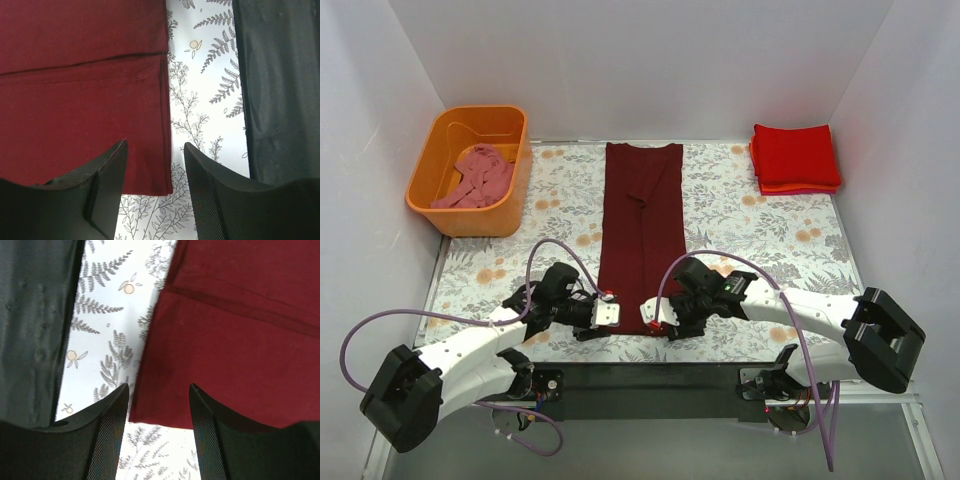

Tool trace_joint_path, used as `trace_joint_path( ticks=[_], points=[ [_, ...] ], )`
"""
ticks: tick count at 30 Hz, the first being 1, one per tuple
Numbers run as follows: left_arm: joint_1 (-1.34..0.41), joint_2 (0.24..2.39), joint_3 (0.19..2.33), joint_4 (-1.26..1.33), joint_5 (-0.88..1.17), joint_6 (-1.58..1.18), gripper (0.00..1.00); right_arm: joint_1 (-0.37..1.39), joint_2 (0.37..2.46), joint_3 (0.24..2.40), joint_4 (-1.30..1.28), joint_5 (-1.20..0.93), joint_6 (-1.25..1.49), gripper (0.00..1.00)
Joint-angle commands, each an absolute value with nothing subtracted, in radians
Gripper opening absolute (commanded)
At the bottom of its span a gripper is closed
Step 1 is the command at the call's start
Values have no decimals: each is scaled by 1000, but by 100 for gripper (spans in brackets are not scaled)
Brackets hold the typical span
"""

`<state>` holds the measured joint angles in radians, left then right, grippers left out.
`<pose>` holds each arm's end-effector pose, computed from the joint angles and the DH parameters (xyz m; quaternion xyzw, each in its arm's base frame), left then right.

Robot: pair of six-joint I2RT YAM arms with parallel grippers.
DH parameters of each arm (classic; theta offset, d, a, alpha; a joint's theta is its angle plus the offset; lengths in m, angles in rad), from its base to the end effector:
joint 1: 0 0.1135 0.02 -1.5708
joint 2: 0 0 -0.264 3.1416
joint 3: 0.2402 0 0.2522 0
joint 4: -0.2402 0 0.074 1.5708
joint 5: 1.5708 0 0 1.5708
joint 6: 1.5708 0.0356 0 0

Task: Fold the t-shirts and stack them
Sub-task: Fold the tshirt

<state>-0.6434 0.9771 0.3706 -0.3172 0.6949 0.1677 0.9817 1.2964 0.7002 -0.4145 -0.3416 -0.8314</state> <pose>0.1214 -0.1196 0.1611 0.4512 0.7764 -0.3842 0.2145 0.1245 0.2078 0.1886 -0.7747 0.5468 0.1833 0.2593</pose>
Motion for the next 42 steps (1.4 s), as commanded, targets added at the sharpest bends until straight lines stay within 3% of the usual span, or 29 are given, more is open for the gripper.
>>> trace_joint_path(
  ticks=[1,10,16,17,19,24,25,38,42],
  points=[
    [-667,976,347,-250,678,201,47,992,1295,673,-356,-341,-798,57],
    [-684,1032,299,-201,629,218,47,992,1333,598,-313,-307,-795,56],
    [-689,1061,285,-199,583,216,43,992,1368,560,-285,-270,-779,43],
    [-689,1074,285,-198,578,216,40,992,1371,557,-282,-258,-778,37],
    [-690,1088,282,-195,568,227,25,992,1384,551,-278,-242,-772,28],
    [-689,1138,314,-196,554,226,4,992,1393,558,-279,-210,-761,1],
    [-689,1140,324,-199,554,216,0,992,1391,563,-279,-206,-759,1],
    [-788,896,426,-377,669,115,0,1012,1226,681,-403,-325,-684,1],
    [-735,925,488,-360,630,106,0,912,1230,736,-419,-341,-739,1]
  ],
)
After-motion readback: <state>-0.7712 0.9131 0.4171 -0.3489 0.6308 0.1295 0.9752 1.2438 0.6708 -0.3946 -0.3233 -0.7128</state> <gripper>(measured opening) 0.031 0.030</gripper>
